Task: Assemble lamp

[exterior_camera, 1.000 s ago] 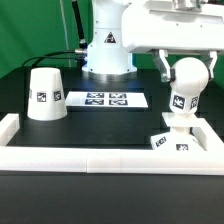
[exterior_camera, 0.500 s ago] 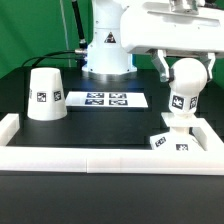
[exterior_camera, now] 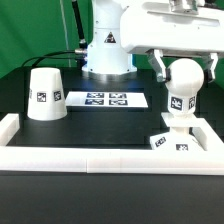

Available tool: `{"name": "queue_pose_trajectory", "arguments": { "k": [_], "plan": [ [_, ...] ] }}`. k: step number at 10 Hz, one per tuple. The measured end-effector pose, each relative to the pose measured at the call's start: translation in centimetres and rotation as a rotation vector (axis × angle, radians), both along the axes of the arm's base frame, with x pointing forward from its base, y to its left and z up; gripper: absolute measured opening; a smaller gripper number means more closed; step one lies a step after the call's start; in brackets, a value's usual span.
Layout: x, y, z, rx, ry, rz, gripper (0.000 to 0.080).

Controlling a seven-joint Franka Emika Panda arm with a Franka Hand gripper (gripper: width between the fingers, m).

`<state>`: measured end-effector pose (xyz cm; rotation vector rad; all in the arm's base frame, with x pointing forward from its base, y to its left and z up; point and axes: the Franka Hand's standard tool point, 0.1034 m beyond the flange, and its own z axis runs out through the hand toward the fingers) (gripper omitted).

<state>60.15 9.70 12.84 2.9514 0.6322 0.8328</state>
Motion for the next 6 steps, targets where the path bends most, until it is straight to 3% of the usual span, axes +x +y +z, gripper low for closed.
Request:
{"name": "queue_pose_trajectory", "arguments": {
  "k": [6],
  "plan": [
    [0.2,-0.9,1.9,-0.005,-0.005,-0.007,0.0698]
  ]
}}
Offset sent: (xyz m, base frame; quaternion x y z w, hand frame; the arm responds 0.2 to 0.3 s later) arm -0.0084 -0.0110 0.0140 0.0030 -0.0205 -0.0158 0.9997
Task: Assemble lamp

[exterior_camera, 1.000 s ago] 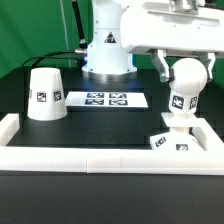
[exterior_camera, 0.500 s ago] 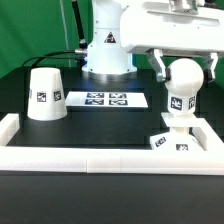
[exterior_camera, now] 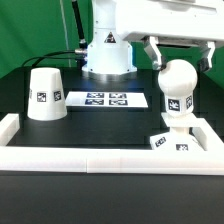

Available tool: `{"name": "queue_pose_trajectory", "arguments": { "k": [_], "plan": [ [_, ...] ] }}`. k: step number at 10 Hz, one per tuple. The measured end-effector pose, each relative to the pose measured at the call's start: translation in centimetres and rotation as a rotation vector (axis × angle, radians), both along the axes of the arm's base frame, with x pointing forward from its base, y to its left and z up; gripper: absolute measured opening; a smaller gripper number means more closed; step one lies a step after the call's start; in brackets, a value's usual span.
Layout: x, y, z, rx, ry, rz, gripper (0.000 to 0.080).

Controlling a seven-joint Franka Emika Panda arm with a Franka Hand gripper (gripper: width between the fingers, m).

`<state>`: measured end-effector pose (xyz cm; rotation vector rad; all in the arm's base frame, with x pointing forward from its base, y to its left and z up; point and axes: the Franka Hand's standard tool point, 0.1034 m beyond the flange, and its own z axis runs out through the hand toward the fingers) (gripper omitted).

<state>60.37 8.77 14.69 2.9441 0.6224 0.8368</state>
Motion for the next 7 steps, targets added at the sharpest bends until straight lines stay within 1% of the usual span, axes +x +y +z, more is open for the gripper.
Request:
{"name": "queue_pose_trajectory", "arguments": {
  "k": [1,3,4,5,7],
  "plan": [
    [0.1,-0.2,0.0,-0.002,0.002,0.0,0.0698],
    [0.2,-0.8,-0.5,-0.008,0.019,-0.002,0.0698],
    [0.1,-0.7,-0.8,-0.007,0.035,-0.003,0.0698],
    [-0.2,-0.2,-1.2,-0.009,0.111,0.003,0.0698],
    [-0.1,0.4,-1.3,-0.014,0.245,0.004,0.0698]
  ]
}}
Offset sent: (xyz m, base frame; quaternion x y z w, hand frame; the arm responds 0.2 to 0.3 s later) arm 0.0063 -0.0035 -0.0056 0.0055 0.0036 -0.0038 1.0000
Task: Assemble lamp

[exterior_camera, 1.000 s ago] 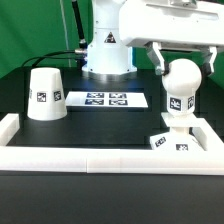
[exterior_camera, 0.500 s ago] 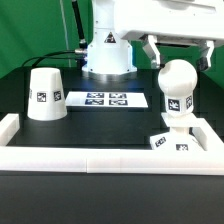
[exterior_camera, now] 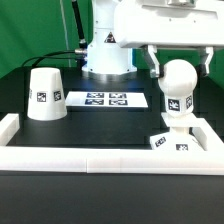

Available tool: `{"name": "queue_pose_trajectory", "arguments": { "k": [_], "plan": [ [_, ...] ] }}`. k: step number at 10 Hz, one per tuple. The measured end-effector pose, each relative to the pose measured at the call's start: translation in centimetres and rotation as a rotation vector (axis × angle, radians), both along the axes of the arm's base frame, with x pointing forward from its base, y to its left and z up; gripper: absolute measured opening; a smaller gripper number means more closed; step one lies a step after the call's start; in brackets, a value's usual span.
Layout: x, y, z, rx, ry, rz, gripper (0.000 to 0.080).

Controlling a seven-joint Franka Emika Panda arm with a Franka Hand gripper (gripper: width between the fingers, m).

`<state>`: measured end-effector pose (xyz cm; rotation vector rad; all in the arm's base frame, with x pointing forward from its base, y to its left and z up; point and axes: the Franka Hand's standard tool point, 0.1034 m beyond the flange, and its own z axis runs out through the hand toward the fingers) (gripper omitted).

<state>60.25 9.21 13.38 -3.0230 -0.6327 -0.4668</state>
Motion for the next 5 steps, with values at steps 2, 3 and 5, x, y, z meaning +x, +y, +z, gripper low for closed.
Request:
{"name": "queue_pose_trajectory", "arguments": {
  "k": [2,3,5],
  "plan": [
    [-0.28,0.61,0.08,-0.008,0.14,-0.006,0.0698],
    [-0.23,0.66,-0.02,-0.01,0.173,-0.004,0.0698],
    [-0.75,0.76,-0.23,-0.031,0.315,0.007,0.0698]
  ]
}}
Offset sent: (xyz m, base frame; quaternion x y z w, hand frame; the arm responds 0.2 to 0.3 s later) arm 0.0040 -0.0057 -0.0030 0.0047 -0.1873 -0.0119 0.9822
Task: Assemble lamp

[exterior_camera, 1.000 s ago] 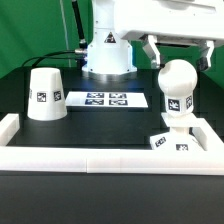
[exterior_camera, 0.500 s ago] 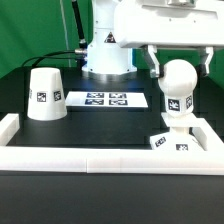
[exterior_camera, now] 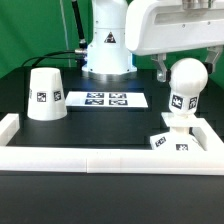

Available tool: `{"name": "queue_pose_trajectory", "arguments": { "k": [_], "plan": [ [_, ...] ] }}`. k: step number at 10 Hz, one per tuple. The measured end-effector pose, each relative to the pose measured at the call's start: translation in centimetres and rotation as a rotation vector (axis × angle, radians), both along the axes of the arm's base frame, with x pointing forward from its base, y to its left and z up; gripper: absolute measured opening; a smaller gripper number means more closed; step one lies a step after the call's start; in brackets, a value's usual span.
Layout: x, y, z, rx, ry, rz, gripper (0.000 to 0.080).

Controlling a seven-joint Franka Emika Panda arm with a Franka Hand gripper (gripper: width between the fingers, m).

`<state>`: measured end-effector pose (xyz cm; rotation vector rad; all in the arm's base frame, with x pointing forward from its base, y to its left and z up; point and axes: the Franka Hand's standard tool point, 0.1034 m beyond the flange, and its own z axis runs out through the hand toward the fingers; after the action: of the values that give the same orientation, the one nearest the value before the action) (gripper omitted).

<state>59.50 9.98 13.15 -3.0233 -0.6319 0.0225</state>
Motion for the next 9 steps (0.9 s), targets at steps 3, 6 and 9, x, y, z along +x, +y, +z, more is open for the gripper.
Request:
{"name": "queue_pose_trajectory", "arguments": {
  "k": [3,6,9],
  "plan": [
    [0.74,-0.12,0.05,0.002,-0.008,-0.002,0.0698],
    [0.9,-0.23,-0.02,0.002,-0.008,-0.004,0.0698],
    [0.85,-0.31,-0.46,0.002,-0.006,-0.004,0.0698]
  ]
}}
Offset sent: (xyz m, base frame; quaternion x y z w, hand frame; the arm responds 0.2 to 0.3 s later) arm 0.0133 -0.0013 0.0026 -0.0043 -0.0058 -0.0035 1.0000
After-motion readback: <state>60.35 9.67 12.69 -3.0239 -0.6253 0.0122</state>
